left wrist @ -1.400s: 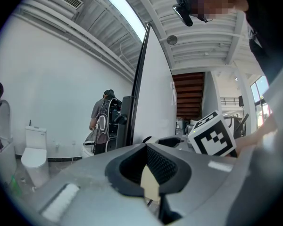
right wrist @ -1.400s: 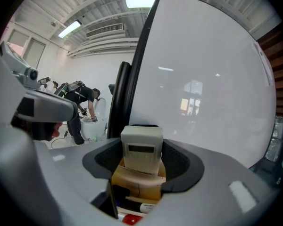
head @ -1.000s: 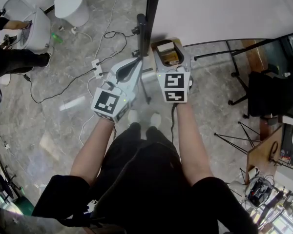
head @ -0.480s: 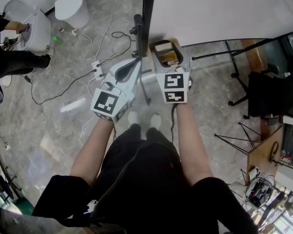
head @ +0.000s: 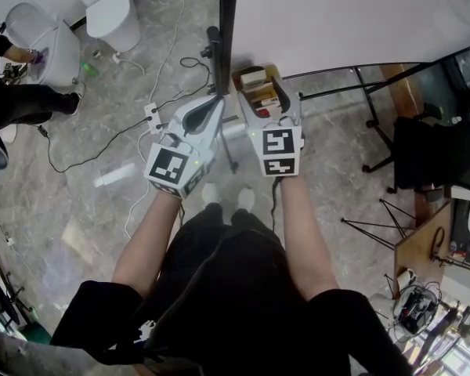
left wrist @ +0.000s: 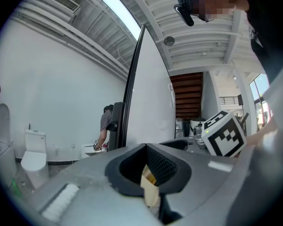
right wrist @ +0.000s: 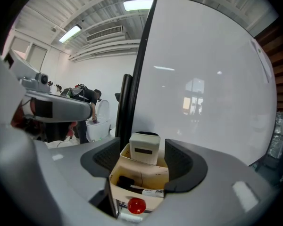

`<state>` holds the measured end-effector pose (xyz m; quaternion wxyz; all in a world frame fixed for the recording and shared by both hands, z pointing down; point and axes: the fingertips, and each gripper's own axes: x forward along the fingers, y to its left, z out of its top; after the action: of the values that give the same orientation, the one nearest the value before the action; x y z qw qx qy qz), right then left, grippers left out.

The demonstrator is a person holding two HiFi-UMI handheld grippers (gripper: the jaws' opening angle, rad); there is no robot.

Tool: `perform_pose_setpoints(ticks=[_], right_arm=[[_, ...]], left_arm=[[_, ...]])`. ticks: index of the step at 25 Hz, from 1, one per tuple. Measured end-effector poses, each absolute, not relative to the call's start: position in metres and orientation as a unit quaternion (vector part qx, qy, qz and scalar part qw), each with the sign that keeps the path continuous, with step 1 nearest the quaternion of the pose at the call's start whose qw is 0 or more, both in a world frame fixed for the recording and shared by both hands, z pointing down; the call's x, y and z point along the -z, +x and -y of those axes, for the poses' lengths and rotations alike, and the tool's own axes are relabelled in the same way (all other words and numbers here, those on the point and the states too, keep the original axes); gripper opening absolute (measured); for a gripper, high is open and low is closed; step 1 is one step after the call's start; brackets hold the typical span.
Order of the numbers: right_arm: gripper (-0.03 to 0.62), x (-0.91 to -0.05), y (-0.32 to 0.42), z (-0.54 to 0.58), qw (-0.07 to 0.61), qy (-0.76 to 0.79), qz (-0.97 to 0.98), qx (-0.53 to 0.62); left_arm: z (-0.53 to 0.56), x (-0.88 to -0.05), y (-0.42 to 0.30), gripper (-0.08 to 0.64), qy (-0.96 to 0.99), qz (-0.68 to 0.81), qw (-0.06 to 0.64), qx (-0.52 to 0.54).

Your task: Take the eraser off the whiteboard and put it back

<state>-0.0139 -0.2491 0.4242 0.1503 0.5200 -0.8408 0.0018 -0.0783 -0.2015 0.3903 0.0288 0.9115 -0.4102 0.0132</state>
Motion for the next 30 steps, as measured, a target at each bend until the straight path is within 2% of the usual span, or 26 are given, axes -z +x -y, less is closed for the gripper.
perform_pose_setpoints(ticks=[4, 7, 15, 30], right_arm=[[0.288, -0.41, -0.006, 0.234, 0.128, 0.522, 0.843, -0.003], [0.178, -0.397, 0.004, 0.219, 0.111, 0.527, 0.843, 0.001], [0.021, -0.368, 0.017, 0.181, 0.089, 0.52, 0.849, 0.021], [0.009, -0.341, 0.034, 0.14, 0.043, 0.522, 0.852, 0.008]], left_arm=[[0.198, -0.385, -0.075, 0.005, 0.911, 0.411, 0.025, -0.01], [0.193, -0.381, -0.074, 0.005, 0.91, 0.413, 0.025, -0.006], [0.181, -0.365, -0.07, 0.005, 0.91, 0.415, 0.02, 0.005], [0.158, -0.341, -0.072, 0.005, 0.91, 0.414, -0.001, 0.013]])
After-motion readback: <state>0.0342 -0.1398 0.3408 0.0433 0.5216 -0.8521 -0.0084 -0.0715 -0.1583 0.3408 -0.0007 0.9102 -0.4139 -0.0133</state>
